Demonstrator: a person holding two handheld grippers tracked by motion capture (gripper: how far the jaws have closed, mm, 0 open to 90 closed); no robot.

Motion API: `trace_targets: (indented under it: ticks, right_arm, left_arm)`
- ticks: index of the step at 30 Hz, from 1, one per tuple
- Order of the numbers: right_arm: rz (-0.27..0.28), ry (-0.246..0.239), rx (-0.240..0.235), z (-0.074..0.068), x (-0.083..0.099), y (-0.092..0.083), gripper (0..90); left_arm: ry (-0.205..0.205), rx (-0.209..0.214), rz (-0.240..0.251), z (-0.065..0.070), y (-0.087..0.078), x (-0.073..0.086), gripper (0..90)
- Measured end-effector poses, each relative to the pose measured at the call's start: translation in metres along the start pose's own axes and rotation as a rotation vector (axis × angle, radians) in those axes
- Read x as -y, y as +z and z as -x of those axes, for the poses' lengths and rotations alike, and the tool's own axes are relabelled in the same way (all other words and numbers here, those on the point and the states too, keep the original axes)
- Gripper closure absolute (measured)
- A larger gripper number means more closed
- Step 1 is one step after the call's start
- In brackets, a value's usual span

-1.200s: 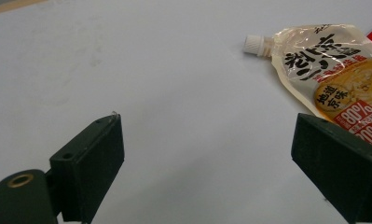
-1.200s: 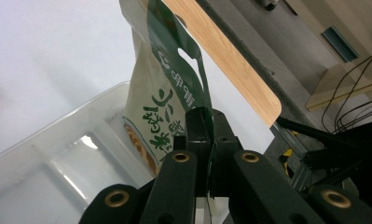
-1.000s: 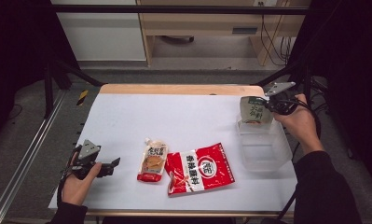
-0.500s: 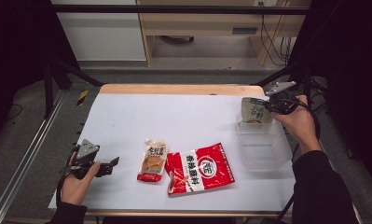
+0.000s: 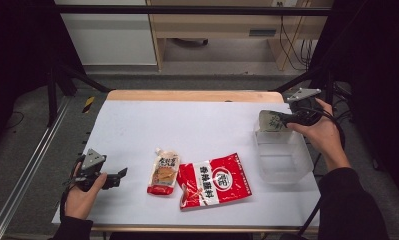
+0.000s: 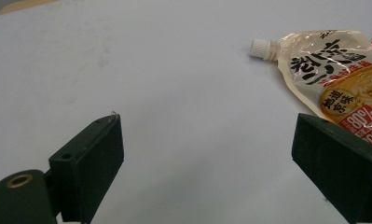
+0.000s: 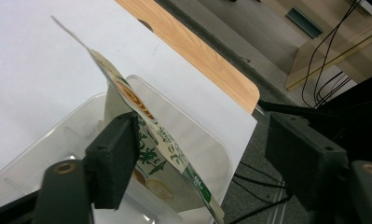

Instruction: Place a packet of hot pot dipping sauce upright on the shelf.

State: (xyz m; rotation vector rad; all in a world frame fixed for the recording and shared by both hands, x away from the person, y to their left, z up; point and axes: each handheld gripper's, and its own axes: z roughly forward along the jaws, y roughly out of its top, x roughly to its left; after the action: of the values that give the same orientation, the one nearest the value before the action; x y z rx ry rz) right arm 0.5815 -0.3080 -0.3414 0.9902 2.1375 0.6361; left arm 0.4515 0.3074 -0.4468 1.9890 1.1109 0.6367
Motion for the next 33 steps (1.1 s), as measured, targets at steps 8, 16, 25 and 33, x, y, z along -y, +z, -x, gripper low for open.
trace_targets:
  ticks: [8, 16, 25, 33]
  right_arm:
    - [0.012, -0.009, -0.024, -0.007, 0.003, -0.007, 21.7]
    - [0.016, -0.02, -0.043, -0.019, 0.008, -0.013, 19.9]
    - [0.038, -0.042, -0.074, -0.037, 0.016, -0.024, 18.1]
    - [0.097, -0.075, -0.082, -0.054, 0.002, -0.044, 14.7]
  left_arm:
    - [0.006, 0.005, -0.002, 0.001, 0.001, -0.001, 8.9]
    - [0.004, 0.006, 0.002, 0.001, 0.001, -0.001, 8.9]
    - [0.01, 0.012, 0.003, 0.002, 0.001, -0.001, 8.8]
    - [0.022, 0.021, 0.003, 0.005, 0.002, -0.002, 8.5]
